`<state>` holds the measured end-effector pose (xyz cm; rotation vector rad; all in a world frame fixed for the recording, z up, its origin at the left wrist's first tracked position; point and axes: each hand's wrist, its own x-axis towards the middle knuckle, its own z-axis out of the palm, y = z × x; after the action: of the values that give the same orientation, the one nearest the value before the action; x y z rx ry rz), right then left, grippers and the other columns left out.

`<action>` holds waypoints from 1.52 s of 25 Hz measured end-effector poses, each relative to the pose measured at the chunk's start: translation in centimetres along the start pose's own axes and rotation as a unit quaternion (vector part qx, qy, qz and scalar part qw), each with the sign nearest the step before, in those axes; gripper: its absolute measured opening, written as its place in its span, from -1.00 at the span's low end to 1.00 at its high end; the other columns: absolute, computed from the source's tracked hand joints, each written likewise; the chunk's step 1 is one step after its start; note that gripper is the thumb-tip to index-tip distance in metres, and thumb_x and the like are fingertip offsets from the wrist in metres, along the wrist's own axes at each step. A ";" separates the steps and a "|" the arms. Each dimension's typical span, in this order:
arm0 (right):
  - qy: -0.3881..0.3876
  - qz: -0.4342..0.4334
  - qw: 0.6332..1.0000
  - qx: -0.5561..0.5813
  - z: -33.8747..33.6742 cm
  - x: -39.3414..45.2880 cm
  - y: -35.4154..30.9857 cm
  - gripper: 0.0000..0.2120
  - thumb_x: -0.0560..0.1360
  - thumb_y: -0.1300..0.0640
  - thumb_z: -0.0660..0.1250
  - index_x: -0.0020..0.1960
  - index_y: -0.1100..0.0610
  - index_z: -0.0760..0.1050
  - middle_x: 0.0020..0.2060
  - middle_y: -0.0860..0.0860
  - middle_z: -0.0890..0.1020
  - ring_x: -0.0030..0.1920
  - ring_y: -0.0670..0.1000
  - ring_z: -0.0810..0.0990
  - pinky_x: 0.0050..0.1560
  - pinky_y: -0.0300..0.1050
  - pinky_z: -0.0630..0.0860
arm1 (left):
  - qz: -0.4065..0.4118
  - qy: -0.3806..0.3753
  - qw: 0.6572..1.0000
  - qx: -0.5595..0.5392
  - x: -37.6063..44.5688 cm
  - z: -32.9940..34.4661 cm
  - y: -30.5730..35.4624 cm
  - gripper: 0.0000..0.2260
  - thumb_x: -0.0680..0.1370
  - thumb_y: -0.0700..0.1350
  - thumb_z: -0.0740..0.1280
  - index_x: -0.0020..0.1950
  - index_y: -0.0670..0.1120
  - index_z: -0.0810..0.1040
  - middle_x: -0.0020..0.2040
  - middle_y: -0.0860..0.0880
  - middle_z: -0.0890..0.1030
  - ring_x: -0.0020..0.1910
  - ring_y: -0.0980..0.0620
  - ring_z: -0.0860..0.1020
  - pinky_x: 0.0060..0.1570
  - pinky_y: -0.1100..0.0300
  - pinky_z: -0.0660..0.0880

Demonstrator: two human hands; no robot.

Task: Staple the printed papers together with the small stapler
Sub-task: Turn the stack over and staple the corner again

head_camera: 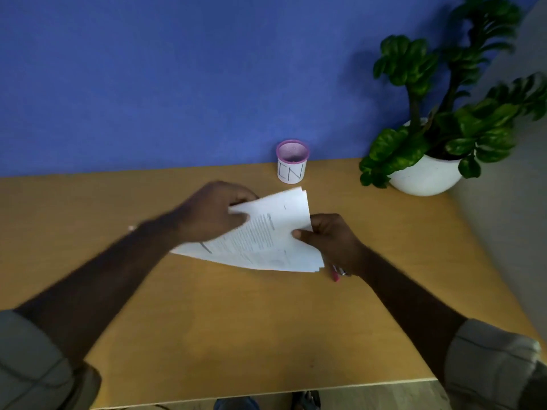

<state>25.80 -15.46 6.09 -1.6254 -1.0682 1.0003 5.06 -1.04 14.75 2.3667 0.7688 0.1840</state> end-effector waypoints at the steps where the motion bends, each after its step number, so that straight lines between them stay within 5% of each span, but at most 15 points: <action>1: -0.008 0.001 0.998 0.061 0.2 0.0 -0.6 -0.80 0.52 0.26 0.39 0.12 0.28 0.64 0.06 0.15 0.71 -0.02 0.02 0.71 0.02 0.01 0.65 | 0.003 0.017 1.000 0.004 0.1 -2.1 0.7 -0.77 0.50 -0.31 0.44 0.12 -0.10 0.70 0.04 0.02 0.72 -0.01 0.12 0.66 0.06 0.26 0.54; 6: -0.091 0.090 0.946 0.297 2.8 -0.5 -1.3 -0.69 0.54 0.27 0.34 0.25 0.37 0.52 0.20 0.25 0.63 0.19 0.28 0.61 0.20 0.20 0.55 | -0.002 0.038 0.996 0.077 1.7 -8.1 2.1 -0.79 0.52 -0.13 0.47 0.13 0.10 0.67 -0.19 0.13 0.70 -0.16 0.21 0.63 -0.11 0.30 0.47; 10: -0.068 0.176 0.930 0.316 3.9 -1.0 1.7 -0.68 0.54 0.24 0.36 0.26 0.36 0.52 0.18 0.21 0.65 0.19 0.24 0.62 0.23 0.22 0.53 | -0.014 0.035 0.991 0.131 4.1 -4.2 -1.0 -0.77 0.52 -0.07 0.47 0.17 -0.05 0.68 0.03 -0.08 0.72 0.04 -0.07 0.66 0.02 0.24 0.47; 15: 0.054 0.280 0.935 0.212 5.2 -1.4 6.7 -0.74 0.55 0.22 0.37 0.19 0.30 0.55 0.15 0.19 0.65 0.14 0.22 0.63 0.19 0.28 0.54 | -0.092 -0.002 0.985 0.147 4.4 5.7 -6.6 -0.61 0.54 -0.01 0.42 0.37 0.00 0.55 0.33 -0.01 0.61 0.34 -0.05 0.54 0.37 0.05 0.39; 19: 0.117 0.315 0.935 0.110 6.4 -1.8 9.0 -0.84 0.54 0.19 0.38 0.09 0.23 0.58 0.05 0.13 0.68 -0.04 0.05 0.66 -0.10 0.00 0.64 | -0.091 0.035 0.988 0.119 3.1 13.1 -8.0 -0.56 0.52 0.05 0.42 0.38 -0.03 0.53 0.32 -0.06 0.60 0.31 -0.11 0.54 0.35 -0.01 0.43; 23: 0.139 0.241 0.946 -0.169 5.9 -1.7 7.9 -0.76 0.53 -0.07 0.35 0.02 0.10 0.54 -0.15 -0.06 0.62 -0.20 -0.08 0.62 -0.32 -0.22 0.51 | -0.105 0.039 0.988 0.102 1.9 19.0 -8.0 -0.52 0.56 0.17 0.30 0.45 0.07 0.41 0.48 -0.01 0.46 0.48 -0.11 0.38 0.48 -0.16 0.29; 27: 0.271 0.099 0.884 -0.368 2.3 -1.0 7.3 -0.73 0.50 -0.06 0.36 0.12 0.06 0.51 -0.02 0.00 0.60 -0.08 0.02 0.60 -0.20 -0.10 0.57 | -0.091 0.033 0.983 0.158 1.3 21.2 -8.8 -0.45 0.55 0.28 0.19 0.50 0.14 0.32 0.58 -0.02 0.29 0.59 -0.22 0.16 0.52 -0.33 0.04; 31: 0.183 0.216 0.865 -0.415 -0.1 -0.5 8.9 -0.64 0.51 -0.07 0.33 0.18 0.15 0.48 0.08 0.10 0.57 0.06 0.12 0.54 -0.04 -0.01 0.51 | -0.041 0.015 0.984 0.171 1.3 20.1 -10.1 -0.45 0.51 0.27 0.26 0.48 0.16 0.38 0.57 -0.02 0.32 0.60 -0.19 0.15 0.52 -0.36 0.06; 38: 0.142 0.178 0.919 -0.321 -0.3 -0.5 9.9 -0.86 0.46 0.08 0.37 -0.03 0.11 0.54 -0.16 0.08 0.62 -0.24 0.08 0.59 -0.30 -0.07 0.51 | -0.017 0.046 0.989 0.139 2.1 20.1 -9.9 -0.52 0.49 0.24 0.30 0.38 0.17 0.46 0.52 0.03 0.39 0.59 -0.11 0.20 0.55 -0.29 0.01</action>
<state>27.94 -17.97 -3.26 -2.4869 -0.9681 0.6201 8.28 -4.33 -7.26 2.6199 0.9298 0.1839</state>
